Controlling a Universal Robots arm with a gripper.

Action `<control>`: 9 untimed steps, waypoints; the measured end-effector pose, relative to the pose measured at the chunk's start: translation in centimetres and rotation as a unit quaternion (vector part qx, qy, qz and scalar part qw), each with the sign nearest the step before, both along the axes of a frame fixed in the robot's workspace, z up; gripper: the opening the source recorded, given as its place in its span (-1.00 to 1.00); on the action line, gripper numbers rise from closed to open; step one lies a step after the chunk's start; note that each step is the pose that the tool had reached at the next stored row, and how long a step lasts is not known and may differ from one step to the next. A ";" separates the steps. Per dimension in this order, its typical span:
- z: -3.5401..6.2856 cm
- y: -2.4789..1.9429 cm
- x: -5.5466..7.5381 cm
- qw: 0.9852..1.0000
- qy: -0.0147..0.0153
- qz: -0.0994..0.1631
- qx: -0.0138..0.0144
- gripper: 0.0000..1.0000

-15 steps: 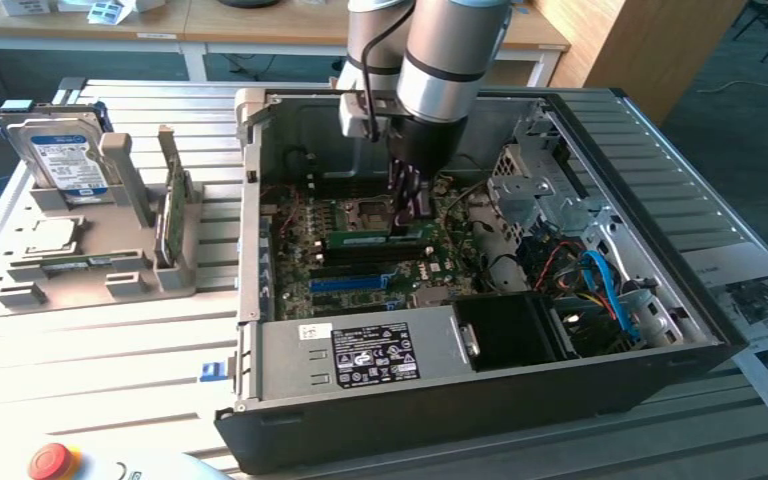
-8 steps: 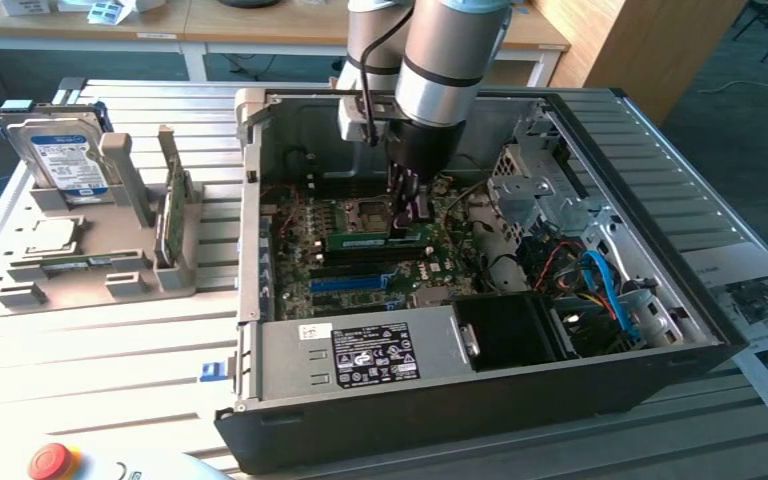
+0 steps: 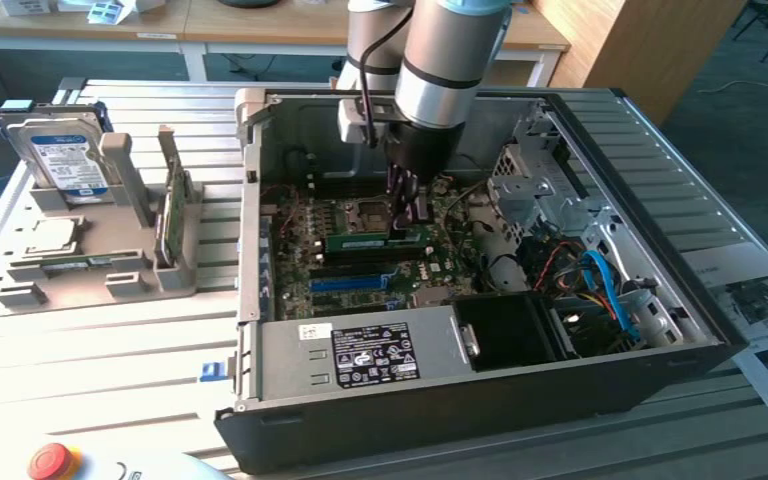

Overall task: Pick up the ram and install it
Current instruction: 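Insert the ram into the slot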

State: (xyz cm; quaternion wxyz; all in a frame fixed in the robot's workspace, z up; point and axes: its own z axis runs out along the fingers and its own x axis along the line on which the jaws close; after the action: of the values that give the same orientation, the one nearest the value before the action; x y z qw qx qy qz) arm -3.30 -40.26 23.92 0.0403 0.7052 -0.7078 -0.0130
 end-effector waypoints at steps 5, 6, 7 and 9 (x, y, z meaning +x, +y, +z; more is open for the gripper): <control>-0.09 0.00 0.0 1.000 0.000 0.000 0.000 -0.76; -0.10 0.00 0.0 1.000 0.000 0.000 0.000 -0.76; -0.10 0.00 0.0 1.000 0.000 0.000 0.000 -0.76; -0.11 -0.01 0.0 1.000 0.000 0.000 0.000 -0.76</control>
State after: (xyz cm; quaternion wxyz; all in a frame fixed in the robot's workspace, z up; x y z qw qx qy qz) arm -3.31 -40.27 23.81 0.0403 0.7051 -0.7078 -0.0130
